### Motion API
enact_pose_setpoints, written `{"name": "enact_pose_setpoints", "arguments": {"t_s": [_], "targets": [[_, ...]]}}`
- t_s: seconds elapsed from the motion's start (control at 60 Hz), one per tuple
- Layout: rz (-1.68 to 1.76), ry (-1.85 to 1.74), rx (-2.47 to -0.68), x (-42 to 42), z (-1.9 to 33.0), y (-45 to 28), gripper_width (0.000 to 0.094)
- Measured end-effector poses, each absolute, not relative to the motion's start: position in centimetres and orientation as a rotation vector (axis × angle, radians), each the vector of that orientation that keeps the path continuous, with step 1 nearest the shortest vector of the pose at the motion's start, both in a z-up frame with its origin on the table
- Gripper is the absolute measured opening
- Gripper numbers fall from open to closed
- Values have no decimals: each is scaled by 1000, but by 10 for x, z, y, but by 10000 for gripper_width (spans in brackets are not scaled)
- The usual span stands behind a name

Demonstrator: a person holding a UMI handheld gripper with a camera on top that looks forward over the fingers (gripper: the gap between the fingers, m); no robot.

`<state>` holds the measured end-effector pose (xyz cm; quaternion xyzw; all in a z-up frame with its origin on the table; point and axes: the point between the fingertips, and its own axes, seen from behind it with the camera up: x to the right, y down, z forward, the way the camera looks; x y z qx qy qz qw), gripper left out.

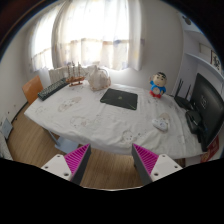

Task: Arrange mouse

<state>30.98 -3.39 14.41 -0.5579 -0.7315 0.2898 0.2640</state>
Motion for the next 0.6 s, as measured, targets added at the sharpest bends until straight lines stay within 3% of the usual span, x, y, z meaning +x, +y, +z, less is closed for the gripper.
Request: {"name": "enact_pose_setpoints", "arguments": {"t_s": [0.6], "targets": [[663,-1679,-1684,265,114,139,847]]}}
